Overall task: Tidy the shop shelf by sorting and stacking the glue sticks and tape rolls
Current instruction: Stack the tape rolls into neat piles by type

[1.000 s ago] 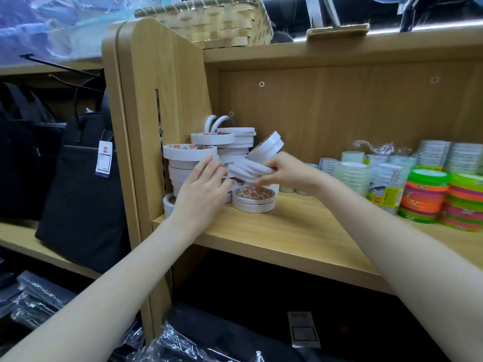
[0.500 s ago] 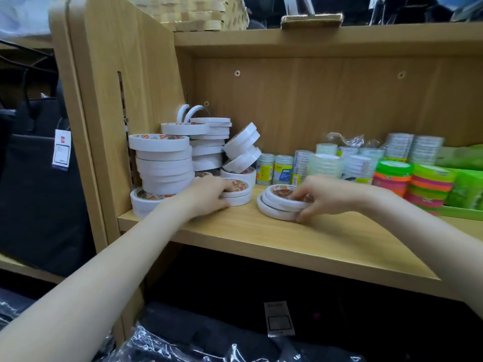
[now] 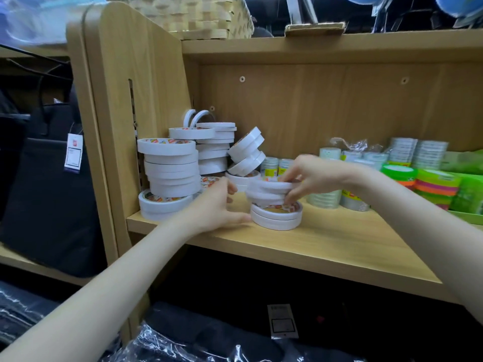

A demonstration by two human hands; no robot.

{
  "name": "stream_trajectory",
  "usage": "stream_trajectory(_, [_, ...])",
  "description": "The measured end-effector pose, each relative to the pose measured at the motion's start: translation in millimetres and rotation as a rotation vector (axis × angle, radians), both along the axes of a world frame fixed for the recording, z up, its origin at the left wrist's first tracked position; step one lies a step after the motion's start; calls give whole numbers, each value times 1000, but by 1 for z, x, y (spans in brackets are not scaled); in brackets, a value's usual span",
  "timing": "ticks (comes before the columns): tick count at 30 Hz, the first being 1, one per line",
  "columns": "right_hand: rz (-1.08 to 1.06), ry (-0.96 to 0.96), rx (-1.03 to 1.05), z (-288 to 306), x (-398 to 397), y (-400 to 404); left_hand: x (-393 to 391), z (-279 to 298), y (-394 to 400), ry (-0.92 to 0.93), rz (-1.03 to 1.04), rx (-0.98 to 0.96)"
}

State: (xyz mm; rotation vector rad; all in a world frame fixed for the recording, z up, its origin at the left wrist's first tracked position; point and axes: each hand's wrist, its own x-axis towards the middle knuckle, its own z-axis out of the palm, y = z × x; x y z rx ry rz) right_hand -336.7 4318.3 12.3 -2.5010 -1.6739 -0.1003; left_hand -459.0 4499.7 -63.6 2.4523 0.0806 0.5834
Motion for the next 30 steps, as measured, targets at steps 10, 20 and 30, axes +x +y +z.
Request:
stream_trajectory(10, [-165,315,-165,-9,2,-25,27,-8,-32,74,-214,-218])
stream_trajectory(20, [-256,345,-62,-2,6,-43,43,-6,-46,72,-285,-335])
stream_trajectory(30, [-293,432,-86,8,0,-31,43,-1,-45,79,-305,-427])
